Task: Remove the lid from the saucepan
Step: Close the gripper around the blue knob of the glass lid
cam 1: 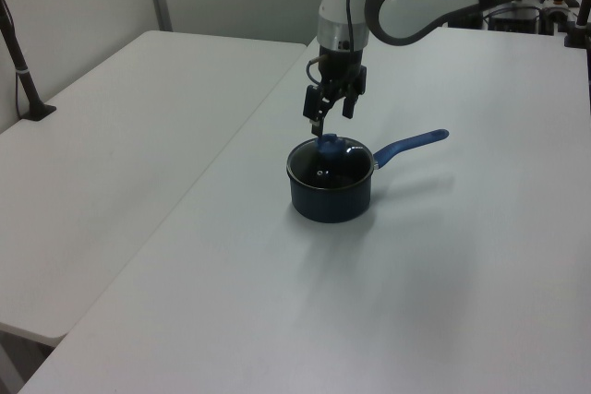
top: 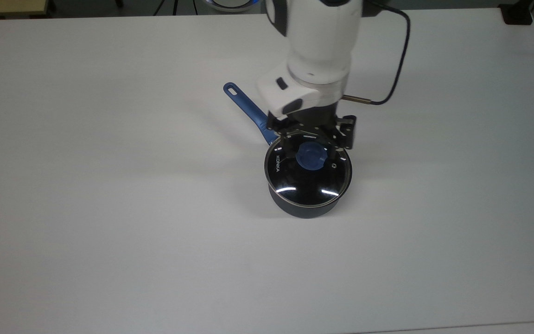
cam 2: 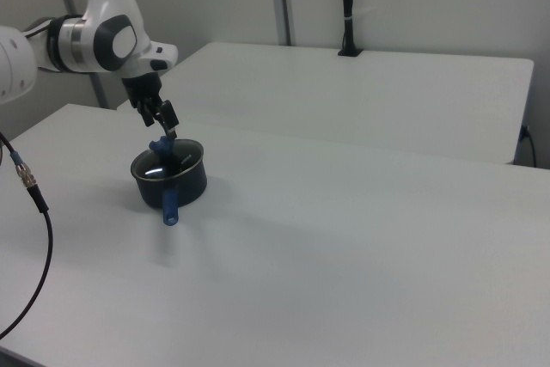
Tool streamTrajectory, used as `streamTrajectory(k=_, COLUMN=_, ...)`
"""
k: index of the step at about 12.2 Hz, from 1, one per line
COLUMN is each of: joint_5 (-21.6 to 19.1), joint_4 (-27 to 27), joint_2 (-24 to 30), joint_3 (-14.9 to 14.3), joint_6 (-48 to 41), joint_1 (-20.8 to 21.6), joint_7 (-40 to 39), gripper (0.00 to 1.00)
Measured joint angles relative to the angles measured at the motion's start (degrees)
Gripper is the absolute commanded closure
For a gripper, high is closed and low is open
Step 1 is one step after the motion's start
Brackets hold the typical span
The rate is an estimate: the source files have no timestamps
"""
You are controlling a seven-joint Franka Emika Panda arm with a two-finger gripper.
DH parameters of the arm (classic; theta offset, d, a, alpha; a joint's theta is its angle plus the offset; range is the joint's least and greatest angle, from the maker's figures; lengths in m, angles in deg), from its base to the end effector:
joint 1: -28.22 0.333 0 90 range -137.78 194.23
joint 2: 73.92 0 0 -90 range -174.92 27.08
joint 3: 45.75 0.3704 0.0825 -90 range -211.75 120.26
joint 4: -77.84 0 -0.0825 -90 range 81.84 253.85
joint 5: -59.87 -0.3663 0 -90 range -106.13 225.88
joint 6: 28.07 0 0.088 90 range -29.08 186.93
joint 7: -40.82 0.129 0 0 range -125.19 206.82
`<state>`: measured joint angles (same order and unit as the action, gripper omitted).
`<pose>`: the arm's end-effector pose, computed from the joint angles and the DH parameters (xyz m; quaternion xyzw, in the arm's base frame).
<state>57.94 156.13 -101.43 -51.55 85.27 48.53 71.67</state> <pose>0.6952 0.1988 0.4880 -0.9878 0.1402 -0.0645 0.0193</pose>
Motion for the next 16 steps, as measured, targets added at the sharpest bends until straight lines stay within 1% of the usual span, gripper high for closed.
streamTrajectory(k=2, joint_5=0.00, joint_4=-1.43, joint_2=-1.52, joint_3=-0.11, joint_6=0.20, joint_1=1.38, joint_7=0.02, gripper=0.02)
streamTrajectory(k=4, joint_5=0.63, joint_4=-1.75, joint_2=-2.79, joint_3=-0.25, joint_6=1.18, joint_1=2.37, joint_7=0.02, gripper=0.10)
streamTrajectory(k=8, joint_5=2.56, joint_4=-1.89, joint_2=-3.51, joint_3=-0.36, joint_6=1.24, joint_1=2.49, joint_7=-0.02, gripper=0.18)
streamTrajectory(k=10, joint_5=3.15, joint_4=-1.90, joint_2=-3.53, joint_3=-0.36, joint_6=1.24, joint_1=2.50, joint_7=-0.29, gripper=0.18)
streamTrajectory(k=11, joint_5=3.69, joint_4=-1.89, joint_2=-3.54, joint_3=-0.36, joint_6=1.24, joint_1=2.51, joint_7=-0.69, gripper=0.15)
streamTrajectory(k=13, joint_5=4.29, joint_4=-1.89, joint_2=-3.61, joint_3=-0.36, joint_6=1.24, joint_1=2.51, joint_7=-1.48, gripper=0.10)
streamTrajectory(k=16, joint_5=5.83, joint_4=-1.87, joint_2=-3.81, joint_3=-0.43, joint_6=-0.84, joint_1=2.50, joint_7=-2.98, gripper=0.11)
